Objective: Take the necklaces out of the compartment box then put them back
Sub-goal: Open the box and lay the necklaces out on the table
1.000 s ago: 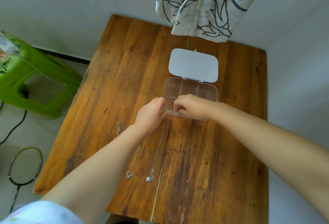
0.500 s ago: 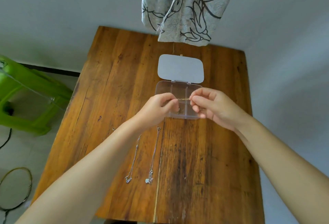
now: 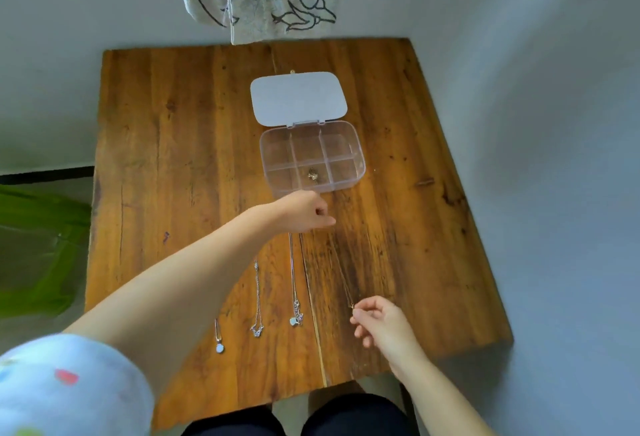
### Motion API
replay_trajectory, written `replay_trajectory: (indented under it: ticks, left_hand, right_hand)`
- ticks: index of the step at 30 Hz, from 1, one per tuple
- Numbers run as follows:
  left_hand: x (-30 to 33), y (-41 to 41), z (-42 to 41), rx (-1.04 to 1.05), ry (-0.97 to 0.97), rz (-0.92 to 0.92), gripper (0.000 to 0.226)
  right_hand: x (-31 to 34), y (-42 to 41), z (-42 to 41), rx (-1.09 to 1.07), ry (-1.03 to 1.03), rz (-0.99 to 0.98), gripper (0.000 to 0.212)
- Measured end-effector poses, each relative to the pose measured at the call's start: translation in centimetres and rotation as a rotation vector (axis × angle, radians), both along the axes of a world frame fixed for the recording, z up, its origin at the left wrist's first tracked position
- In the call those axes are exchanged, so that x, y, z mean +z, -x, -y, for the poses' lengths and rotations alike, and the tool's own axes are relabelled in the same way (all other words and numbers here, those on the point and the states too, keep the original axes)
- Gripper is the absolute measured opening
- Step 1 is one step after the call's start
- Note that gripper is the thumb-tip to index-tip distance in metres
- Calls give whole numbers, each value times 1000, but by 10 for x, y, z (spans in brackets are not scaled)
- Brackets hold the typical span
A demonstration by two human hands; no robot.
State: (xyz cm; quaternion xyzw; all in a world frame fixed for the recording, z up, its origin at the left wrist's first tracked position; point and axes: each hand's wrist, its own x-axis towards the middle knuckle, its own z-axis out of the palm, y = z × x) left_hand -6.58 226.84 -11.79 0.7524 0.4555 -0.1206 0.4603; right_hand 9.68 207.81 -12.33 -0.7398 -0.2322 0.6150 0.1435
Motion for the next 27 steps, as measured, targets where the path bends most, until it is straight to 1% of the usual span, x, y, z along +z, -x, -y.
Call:
replay_trajectory:
  ticks: [2,4,7,9,11,14,17,20,22,24,26,27]
  left_hand:
    - [-13,-9,4,-64,-94,-55,32]
    - [-21,-17,10,-146,-219,-125,31]
    - [-31,-24,18,-265,-400,-158,26]
    - [-37,-23,23,-312,-462,-170,28]
    - [-40,-20,25,-294,-493,-170,28]
    - [-42,-15,29,-201,-520,-101,27]
    - [-38,-8,34,-72,-532,-5,27]
    - [-30,7,42,97,-654,94,19]
    - [-27,20,45,235,-721,80,19]
    - [-28,32,44,381,-741,37,25]
    - [-29,41,39,469,-730,-11,28]
    - [-30,44,36,488,-729,-31,26]
  right_hand:
    - [-10,11,15,1,-37,106,3]
    - [-15,19,23,71,-88,237,6]
    - [-19,25,27,197,-146,346,4]
    - [-20,24,27,298,-166,403,5]
    - [-21,20,27,370,-170,424,5]
    - [-20,14,24,475,-165,445,6]
    - [-12,6,6,499,-194,418,15]
    - [2,-3,-39,526,-305,411,17]
    - [10,-6,-81,560,-393,427,16]
    - [16,-3,-129,611,-504,443,16]
    - [19,9,-173,730,-615,480,19]
    - [19,16,-192,814,-646,515,21]
